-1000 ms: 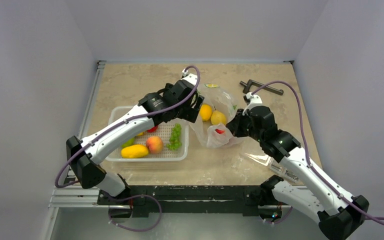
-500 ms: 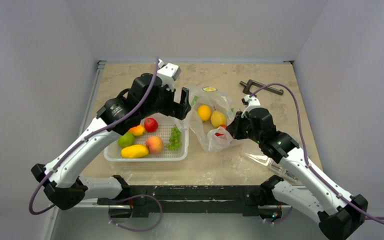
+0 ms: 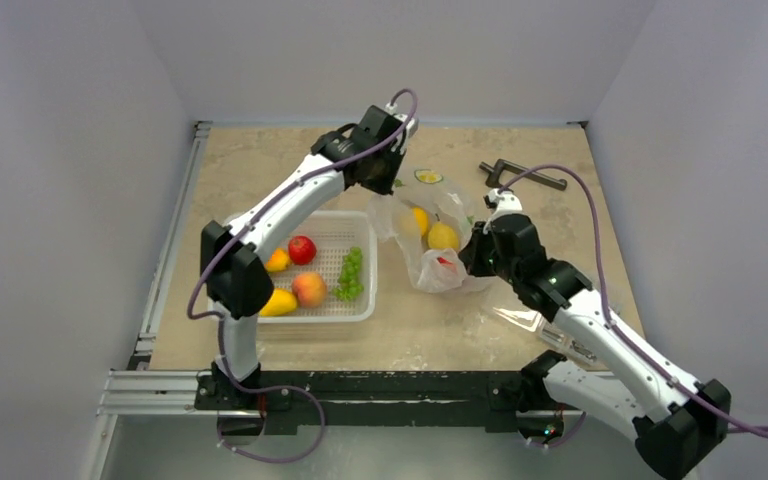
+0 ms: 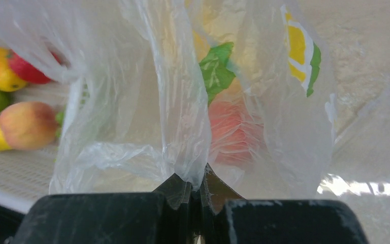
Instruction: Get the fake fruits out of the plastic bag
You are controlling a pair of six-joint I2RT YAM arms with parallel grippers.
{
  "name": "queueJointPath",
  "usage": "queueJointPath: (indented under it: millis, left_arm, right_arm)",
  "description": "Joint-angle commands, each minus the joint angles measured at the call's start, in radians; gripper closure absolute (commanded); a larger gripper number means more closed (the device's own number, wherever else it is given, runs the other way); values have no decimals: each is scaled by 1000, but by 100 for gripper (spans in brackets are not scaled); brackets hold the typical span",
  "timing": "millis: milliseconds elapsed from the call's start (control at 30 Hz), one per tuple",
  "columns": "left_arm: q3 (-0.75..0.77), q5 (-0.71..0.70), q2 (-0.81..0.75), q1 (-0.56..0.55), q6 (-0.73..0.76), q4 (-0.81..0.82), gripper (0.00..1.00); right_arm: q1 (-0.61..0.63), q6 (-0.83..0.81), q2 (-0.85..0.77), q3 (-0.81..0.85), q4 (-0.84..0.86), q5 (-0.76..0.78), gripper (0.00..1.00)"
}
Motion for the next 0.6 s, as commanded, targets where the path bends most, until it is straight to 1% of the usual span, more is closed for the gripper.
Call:
queueJointPath:
  millis: [0, 67, 133, 167, 233, 300, 367, 433, 500, 567]
  left_arm:
    - [343, -178, 179, 4, -48, -81, 100]
    - [456, -212, 234, 5, -100, -64, 100]
    - [535, -210, 262, 5, -142, -25, 100]
    - [562, -160, 271, 6, -151, 7, 100]
    - [588, -26, 268, 15, -171, 92, 100]
    - [607, 54, 258, 16, -190, 135, 100]
    - [599, 115, 239, 17, -193, 152, 100]
    - [552, 137, 211, 18, -184, 147, 100]
    - [466, 153, 179, 26, -168, 138, 100]
    - [343, 141, 132, 35, -149, 130, 100]
  right_arm:
    - [0, 81, 149, 53, -110, 259, 100]
    - [7, 152, 207, 82, -174, 404, 100]
    - [14, 218, 221, 116, -225, 546, 100]
    - [15, 224, 218, 145, -231, 591, 100]
    - [13, 188, 212, 192, -190, 639, 100]
    - [14, 149, 219, 264, -187, 688, 100]
    - [13, 89, 229, 333, -191, 724, 100]
    - [13, 25, 229, 374, -186, 725, 100]
    - [13, 0, 213, 380, -183, 707, 100]
    - [14, -34, 181, 326, -139, 636, 100]
